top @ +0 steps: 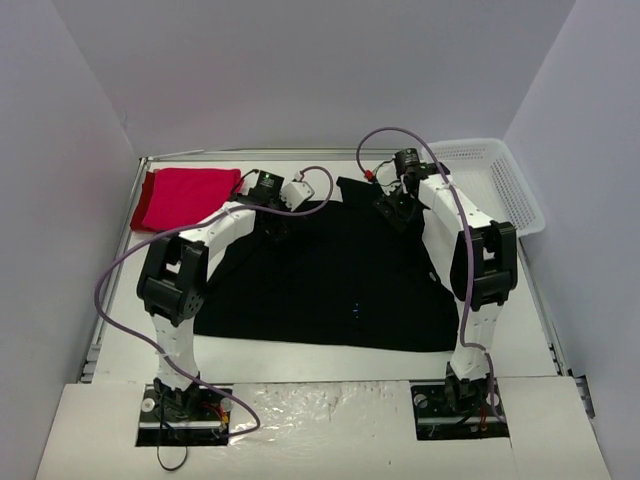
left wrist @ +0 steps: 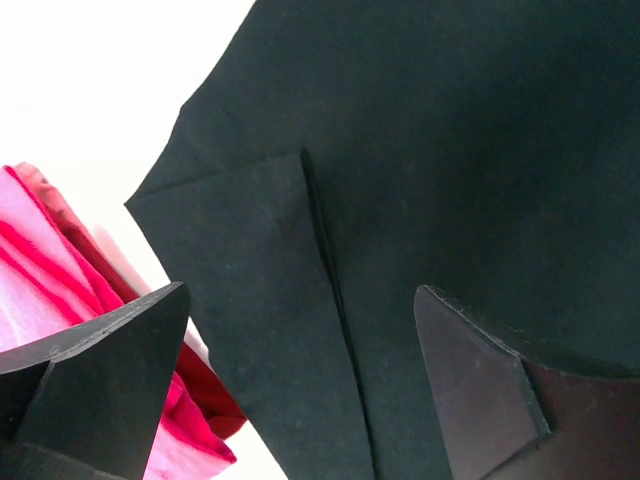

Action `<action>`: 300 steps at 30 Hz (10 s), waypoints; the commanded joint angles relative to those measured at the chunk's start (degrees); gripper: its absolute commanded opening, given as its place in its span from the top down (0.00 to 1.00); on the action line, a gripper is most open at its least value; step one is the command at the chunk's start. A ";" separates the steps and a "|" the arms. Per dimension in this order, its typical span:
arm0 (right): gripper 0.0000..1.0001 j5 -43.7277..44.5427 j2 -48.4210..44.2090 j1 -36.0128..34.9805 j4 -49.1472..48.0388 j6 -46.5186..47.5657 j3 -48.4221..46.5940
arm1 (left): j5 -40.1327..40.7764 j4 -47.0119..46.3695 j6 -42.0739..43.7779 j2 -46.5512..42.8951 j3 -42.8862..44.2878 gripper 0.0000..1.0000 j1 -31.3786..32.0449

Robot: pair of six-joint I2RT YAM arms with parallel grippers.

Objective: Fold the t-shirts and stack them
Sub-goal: Fold the flattened tshirt in 1/3 of the way, then grap the side of the flattened tshirt furthest away from the robot with both arms

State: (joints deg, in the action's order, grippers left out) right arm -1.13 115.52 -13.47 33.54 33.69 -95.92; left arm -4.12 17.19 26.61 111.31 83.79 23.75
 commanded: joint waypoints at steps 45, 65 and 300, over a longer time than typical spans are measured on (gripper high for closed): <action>0.32 -1.07 3.12 0.73 1.18 1.55 1.08 | 15.28 -2.86 -5.08 9.98 9.11 0.16 2.71; 0.33 -0.19 4.27 0.55 1.18 1.46 1.17 | 15.46 -2.60 -5.52 12.18 10.17 0.62 1.04; 0.67 -11.53 -4.61 0.99 -1.11 -2.14 8.64 | -3.53 4.61 -7.71 -19.20 -9.96 0.98 -12.23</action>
State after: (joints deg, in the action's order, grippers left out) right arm -13.06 110.26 -12.78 30.57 31.35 -88.38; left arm -7.07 21.61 19.03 95.44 73.47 11.29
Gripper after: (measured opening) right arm 0.332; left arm 0.034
